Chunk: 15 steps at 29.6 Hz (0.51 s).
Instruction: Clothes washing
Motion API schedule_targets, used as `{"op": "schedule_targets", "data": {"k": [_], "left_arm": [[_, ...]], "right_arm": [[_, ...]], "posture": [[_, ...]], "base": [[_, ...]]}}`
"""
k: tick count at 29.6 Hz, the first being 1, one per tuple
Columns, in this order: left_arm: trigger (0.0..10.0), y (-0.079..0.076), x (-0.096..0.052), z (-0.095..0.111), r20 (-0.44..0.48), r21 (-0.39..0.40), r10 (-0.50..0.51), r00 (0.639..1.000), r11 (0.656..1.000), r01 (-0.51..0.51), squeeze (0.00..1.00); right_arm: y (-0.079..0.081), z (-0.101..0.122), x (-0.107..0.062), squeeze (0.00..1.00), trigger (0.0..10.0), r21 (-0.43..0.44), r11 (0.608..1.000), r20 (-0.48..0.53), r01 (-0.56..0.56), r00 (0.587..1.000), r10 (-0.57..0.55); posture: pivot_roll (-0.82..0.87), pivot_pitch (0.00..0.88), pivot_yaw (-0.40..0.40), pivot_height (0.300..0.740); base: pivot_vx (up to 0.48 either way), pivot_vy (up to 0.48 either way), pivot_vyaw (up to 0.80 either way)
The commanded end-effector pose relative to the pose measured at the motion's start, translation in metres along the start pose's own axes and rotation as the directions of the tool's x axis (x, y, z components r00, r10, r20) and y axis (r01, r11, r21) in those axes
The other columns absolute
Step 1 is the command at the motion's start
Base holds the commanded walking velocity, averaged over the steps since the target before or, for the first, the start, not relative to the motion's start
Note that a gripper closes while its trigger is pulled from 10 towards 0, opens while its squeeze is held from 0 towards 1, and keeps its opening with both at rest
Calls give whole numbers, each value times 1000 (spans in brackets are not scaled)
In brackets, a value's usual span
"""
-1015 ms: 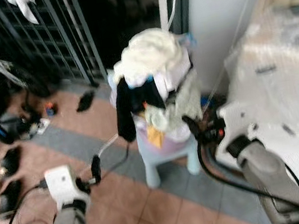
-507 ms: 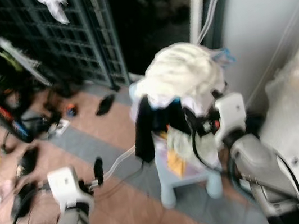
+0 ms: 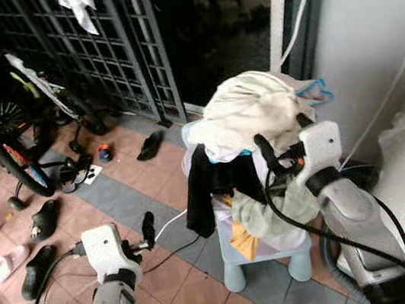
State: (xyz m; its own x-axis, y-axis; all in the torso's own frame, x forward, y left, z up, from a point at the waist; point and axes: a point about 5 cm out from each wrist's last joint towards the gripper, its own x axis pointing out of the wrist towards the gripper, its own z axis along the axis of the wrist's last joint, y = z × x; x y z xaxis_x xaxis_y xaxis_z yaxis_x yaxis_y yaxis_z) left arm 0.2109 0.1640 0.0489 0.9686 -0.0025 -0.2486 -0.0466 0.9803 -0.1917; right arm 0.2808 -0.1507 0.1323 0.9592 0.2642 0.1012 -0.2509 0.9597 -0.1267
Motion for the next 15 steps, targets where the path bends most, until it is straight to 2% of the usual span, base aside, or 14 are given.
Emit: {"op": "schedule_targets", "data": {"k": [1,2,8,11,15], "left_arm": [[10000,1,3,6,22,20,-1,1000,1000,1,0],[10000,2,6,7,25,25,-1,1000,1000,1,0],[10000,2,15,19,61,35,0,998,999,-2,0],[10000,4,14,17,59,28,18,998,999,-20,0],[10000,-1,9,10,39,27,9,999,1000,-10,0]], "right_arm": [[-1,0,3,0,10000,19,1000,6,-3,1000,3],[2,-1,6,0,0,16,1000,1,-10,1000,10],[4,-2,24,0,0,-16,999,-45,46,998,-47],[0,-5,35,0,0,-58,995,-68,84,994,-88],[-5,-10,40,0,0,-95,989,-104,111,987,-121]], "posture": [[-49,0,95,740],[-48,0,96,740],[-32,0,88,740],[-32,0,90,740],[-30,0,91,740]], "base": [[0,0,0],[0,0,0],[0,0,0],[0,0,0],[0,0,0]]}}
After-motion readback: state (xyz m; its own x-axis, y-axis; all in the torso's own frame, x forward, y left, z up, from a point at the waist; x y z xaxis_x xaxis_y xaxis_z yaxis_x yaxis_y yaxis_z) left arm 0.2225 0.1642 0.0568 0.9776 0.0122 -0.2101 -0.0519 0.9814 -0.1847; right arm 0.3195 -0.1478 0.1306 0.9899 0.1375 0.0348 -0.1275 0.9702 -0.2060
